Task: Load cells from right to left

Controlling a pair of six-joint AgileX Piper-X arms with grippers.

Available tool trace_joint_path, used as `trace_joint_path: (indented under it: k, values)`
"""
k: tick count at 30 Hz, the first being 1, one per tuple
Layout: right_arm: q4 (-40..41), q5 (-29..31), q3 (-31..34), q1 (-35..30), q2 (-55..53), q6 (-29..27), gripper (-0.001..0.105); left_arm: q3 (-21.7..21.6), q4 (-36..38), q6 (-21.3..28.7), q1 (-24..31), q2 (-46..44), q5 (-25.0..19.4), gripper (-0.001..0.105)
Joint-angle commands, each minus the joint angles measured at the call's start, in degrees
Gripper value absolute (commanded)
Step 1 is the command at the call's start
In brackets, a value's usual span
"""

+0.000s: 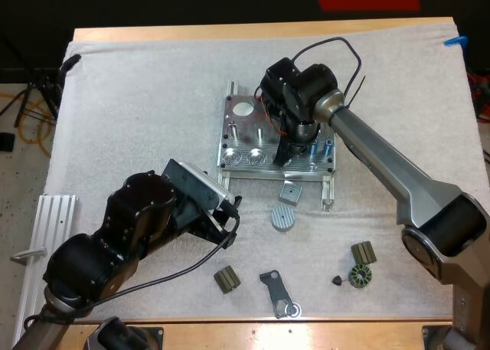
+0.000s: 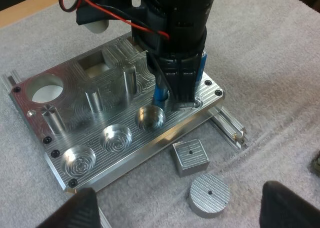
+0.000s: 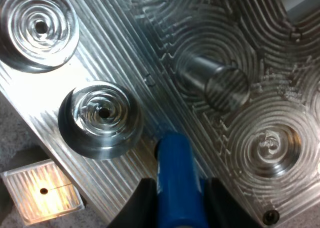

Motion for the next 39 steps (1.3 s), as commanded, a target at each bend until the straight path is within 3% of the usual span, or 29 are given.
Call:
trace_joint_path:
  k: [1, 6, 10, 36, 38, 39]
  values:
    - [-0.06, -0.52, -0.08, -0.03, 0.80, 0.18, 0.008, -0.16, 0.26, 0.01, 0.06, -0.34, 0.11, 0.066]
    - [1.34, -2.10, -0.08, -0.03, 0.77, 0.18, 0.007, -0.16, 0.26, 0.01, 0.06, -0.34, 0.11, 0.066]
    - [2.67, -1.79, -0.08, -0.03, 0.77, 0.18, 0.000, -0.16, 0.26, 0.01, 0.06, -0.34, 0.11, 0.066]
    - [-1.41, -1.64, -0.08, -0.13, 0.77, 0.18, 0.000, -0.16, 0.26, 0.01, 0.06, -0.34, 0.11, 0.066]
    - [-1.41, -1.64, -0.08, -0.13, 0.77, 0.18, 0.002, -0.16, 0.26, 0.01, 0.06, -0.34, 0.11, 0.066]
    - [-1.41, -1.64, -0.08, -0.13, 0.62, 0.18, 0.008, -0.16, 0.26, 0.01, 0.06, -0.34, 0.11, 0.066]
